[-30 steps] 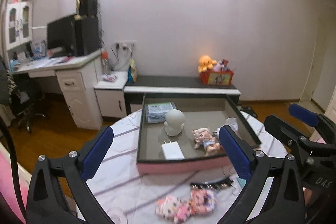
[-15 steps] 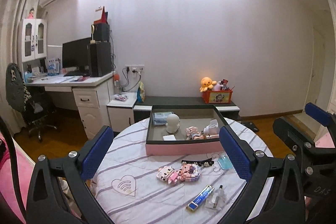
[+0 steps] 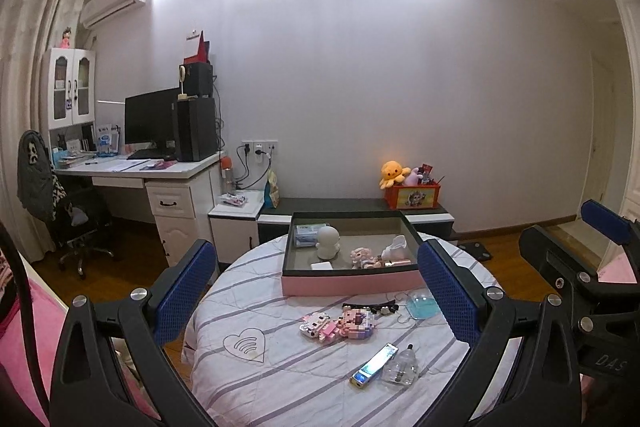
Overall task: Organize rigid objects
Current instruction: 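Withdraw both tools and move toward the remaining items on the bed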
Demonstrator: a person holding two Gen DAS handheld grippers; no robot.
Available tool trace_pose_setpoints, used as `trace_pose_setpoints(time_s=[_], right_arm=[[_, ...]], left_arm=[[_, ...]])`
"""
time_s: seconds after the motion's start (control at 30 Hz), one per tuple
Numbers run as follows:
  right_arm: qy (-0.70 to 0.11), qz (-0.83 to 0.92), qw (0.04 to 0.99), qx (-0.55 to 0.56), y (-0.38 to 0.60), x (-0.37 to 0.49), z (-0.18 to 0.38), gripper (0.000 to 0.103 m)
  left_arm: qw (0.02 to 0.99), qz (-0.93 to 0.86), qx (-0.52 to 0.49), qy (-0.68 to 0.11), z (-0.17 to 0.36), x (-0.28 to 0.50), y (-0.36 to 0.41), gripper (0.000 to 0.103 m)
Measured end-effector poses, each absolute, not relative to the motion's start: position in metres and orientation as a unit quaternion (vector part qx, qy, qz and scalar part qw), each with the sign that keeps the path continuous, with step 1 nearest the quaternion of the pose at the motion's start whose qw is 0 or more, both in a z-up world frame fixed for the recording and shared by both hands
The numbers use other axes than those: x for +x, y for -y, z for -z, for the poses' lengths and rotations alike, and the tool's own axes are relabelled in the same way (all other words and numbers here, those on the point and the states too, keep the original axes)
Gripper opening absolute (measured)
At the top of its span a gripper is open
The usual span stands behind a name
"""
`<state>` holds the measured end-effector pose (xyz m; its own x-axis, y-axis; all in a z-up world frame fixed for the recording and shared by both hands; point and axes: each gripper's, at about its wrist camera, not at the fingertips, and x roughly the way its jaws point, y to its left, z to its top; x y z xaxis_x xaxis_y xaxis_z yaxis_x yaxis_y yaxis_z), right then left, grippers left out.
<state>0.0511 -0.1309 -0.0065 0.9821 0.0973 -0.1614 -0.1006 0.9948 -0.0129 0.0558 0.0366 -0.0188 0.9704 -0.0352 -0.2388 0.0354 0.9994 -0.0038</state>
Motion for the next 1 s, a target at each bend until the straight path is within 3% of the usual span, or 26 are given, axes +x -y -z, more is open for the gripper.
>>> trace_pose_setpoints(time_s=[1.0], right_arm=[[-0.120,-0.037,0.992,0.008,0.146,0.087,0.033,0.103]], left_arm=[[0.987,0.027,0.015,-0.159,0.040,0.098,-0.018,0.102]])
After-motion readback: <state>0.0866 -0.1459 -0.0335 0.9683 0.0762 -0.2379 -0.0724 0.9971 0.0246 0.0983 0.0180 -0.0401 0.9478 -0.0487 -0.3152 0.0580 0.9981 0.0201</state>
